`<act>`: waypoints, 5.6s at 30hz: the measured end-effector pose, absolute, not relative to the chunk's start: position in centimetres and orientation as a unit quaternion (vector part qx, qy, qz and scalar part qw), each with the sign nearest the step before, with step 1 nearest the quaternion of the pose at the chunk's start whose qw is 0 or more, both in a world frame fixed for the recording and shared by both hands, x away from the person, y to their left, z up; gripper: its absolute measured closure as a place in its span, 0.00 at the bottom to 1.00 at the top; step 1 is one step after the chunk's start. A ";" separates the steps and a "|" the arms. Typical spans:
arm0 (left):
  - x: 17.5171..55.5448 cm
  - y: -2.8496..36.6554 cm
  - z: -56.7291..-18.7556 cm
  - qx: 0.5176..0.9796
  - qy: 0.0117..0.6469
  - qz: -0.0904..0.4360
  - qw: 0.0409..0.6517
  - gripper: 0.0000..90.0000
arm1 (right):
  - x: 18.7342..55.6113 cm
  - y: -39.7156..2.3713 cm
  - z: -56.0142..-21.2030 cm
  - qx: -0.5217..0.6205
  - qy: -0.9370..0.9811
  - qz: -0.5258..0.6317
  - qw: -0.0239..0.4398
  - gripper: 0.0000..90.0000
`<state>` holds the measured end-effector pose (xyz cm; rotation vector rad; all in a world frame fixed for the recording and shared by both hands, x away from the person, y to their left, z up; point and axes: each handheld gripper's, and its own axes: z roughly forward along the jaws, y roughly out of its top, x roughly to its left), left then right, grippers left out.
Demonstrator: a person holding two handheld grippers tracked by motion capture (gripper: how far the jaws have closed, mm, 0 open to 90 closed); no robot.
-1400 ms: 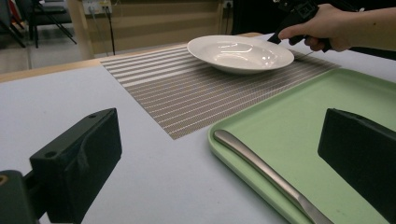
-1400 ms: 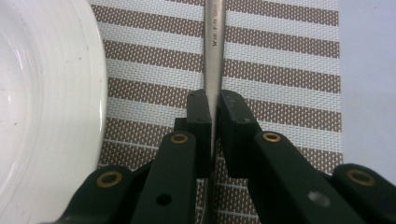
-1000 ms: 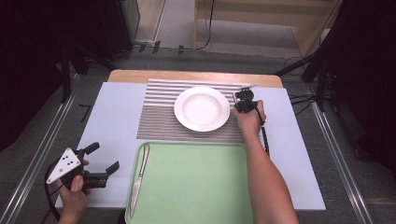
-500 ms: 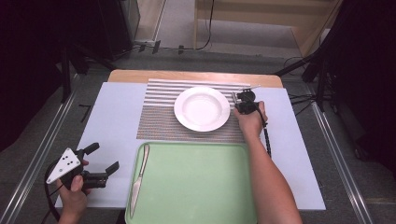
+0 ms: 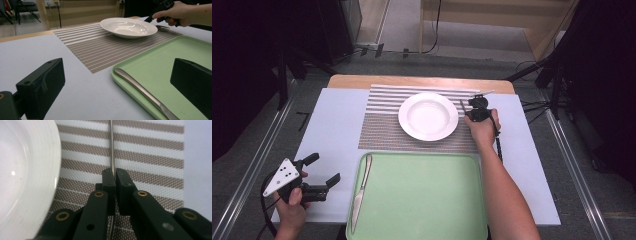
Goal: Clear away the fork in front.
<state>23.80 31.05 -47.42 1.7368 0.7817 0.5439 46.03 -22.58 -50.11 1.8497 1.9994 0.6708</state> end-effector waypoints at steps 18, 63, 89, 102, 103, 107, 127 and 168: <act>23.8 30.9 -47.5 0.734 0.328 0.228 0.550 0.00 | 44.7 -22.9 -50.0 0.650 0.676 0.279 0.208 0.96; 23.6 27.9 -46.8 0.746 0.306 0.215 0.551 0.00 | 38.7 -24.5 -48.6 0.601 0.655 0.402 0.222 0.96; 25.0 20.8 -44.6 0.759 0.254 0.185 0.570 0.00 | 34.0 -24.3 -47.3 0.563 0.655 0.451 0.226 0.96; 26.5 17.2 -44.2 0.763 0.244 0.166 0.575 0.00 | 31.3 -24.5 -47.4 0.547 0.654 0.472 0.224 0.96; 26.6 17.0 -44.2 0.761 0.243 0.166 0.578 0.00 | 31.1 -24.5 -47.4 0.546 0.654 0.474 0.223 0.96; 27.0 16.1 -44.3 0.761 0.242 0.163 0.580 0.00 | 30.4 -24.4 -47.6 0.542 0.655 0.477 0.221 0.96; 26.9 15.2 -44.2 0.757 0.231 0.128 0.597 0.00 | 27.2 -22.6 -48.5 0.522 0.652 0.510 0.205 0.96; 26.8 13.7 -45.2 0.736 0.288 0.056 0.610 0.35 | 23.1 -14.6 -48.1 0.411 0.699 0.564 0.155 0.96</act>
